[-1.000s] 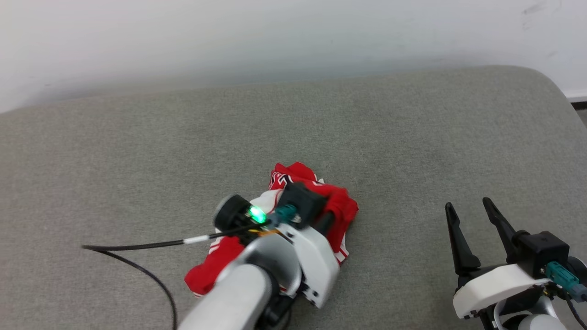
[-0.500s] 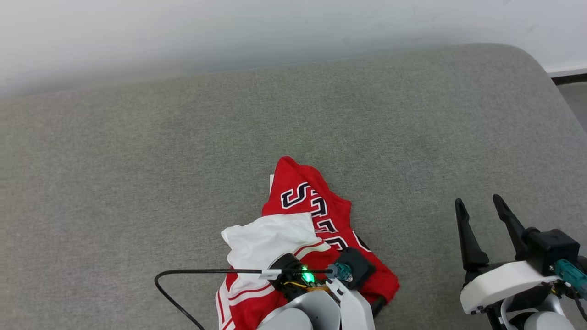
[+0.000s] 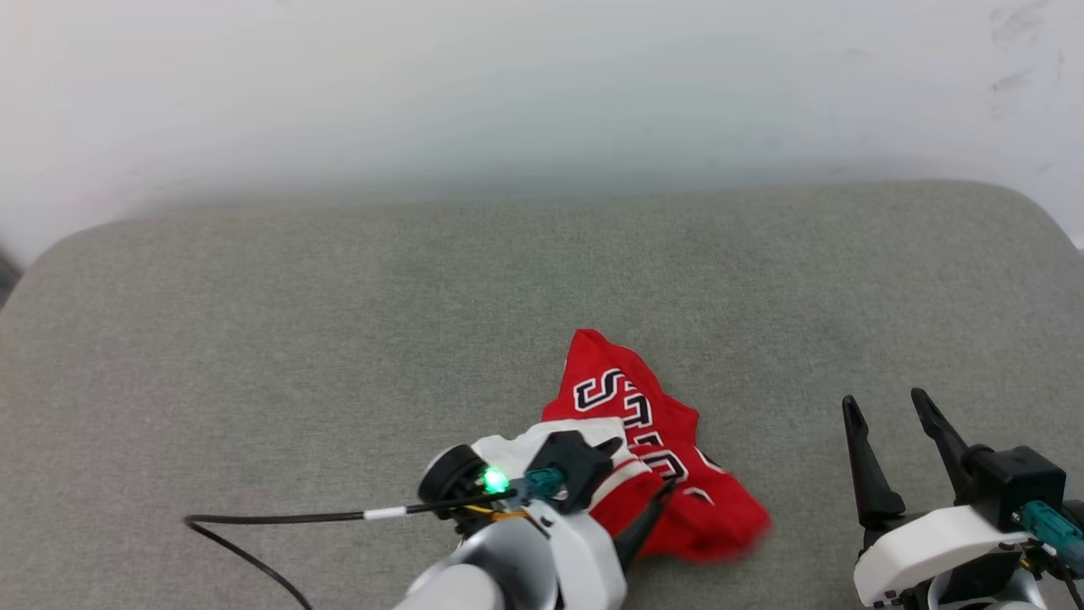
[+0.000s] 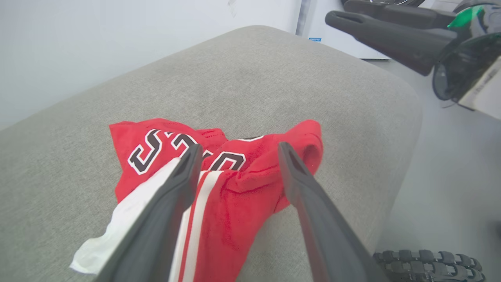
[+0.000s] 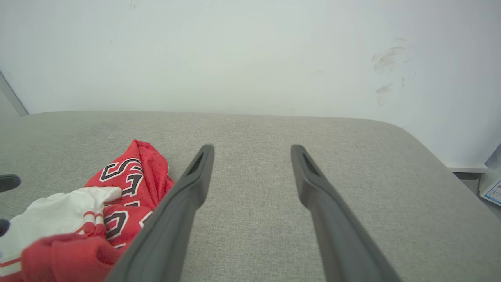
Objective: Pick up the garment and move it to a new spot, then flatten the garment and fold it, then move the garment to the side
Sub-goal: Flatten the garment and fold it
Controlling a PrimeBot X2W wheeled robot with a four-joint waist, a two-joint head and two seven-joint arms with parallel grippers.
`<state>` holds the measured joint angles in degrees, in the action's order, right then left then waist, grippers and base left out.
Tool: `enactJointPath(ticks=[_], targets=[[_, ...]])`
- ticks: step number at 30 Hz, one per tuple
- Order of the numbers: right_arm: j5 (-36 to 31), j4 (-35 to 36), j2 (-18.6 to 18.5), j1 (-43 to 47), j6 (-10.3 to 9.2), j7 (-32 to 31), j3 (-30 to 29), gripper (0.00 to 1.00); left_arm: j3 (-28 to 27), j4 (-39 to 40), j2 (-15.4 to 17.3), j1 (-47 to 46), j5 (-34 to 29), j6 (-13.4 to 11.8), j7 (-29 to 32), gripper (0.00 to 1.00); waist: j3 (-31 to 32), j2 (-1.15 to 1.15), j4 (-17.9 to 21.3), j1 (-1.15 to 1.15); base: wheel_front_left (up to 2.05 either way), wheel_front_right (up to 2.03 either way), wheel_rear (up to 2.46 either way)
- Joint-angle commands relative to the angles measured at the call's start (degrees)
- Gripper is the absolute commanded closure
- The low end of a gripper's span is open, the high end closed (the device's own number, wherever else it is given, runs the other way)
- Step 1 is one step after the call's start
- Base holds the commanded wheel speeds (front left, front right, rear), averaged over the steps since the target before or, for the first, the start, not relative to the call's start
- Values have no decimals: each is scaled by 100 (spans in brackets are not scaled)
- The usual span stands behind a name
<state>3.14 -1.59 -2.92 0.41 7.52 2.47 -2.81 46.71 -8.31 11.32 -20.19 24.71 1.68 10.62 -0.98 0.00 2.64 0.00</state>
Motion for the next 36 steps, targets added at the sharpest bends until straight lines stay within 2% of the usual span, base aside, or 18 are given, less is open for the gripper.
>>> enactJointPath(ticks=[1, 8, 12, 16, 21, 28, 35, 36], targets=[[10, 40, 5, 81, -6, -16, 0, 0, -40, 96, 80, 94, 28, -41, 60, 0, 104, 0, -88, 0, 0, 0, 0], [32, 145, 5, 150, -6, -73, 18, 0, -570, 696, 802, 282, 466, -322, 822, 0, 80, 0, -69, 0, 0, 0, 0], [50, 204, 5, 49, -6, -76, 45, 0, -859, 681, 1126, 121, 874, -288, 1394, 0, -145, 0, 14, 0, 0, 0, 0], [46, 241, 6, -105, -6, -74, 99, 0, -1055, 500, 1365, -220, 1189, -115, 1884, 0, -508, 0, 138, 0, 0, 0, 0], [86, 201, 6, -297, -6, -38, 168, 0, -1088, 116, 1460, -733, 1306, 82, 2288, 0, -965, 0, 333, 0, 0, 0, 0], [115, 51, 6, -505, -6, 84, 230, 0, -822, -608, 1484, -1206, 1235, 267, 2819, 0, -1344, 0, 526, 0, 0, 0, 0], [132, -104, 6, -595, -7, 153, 244, 0, -180, -1270, 1382, -957, 1285, 413, 3725, 1, -1345, 0, 588, 0, 0, 0, 0], [133, -121, 6, -603, -6, 157, 244, 0, -81, -1279, 1335, -915, 1308, 442, 3769, 55, -1328, 0, 584, 0, 0, 0, 0]])
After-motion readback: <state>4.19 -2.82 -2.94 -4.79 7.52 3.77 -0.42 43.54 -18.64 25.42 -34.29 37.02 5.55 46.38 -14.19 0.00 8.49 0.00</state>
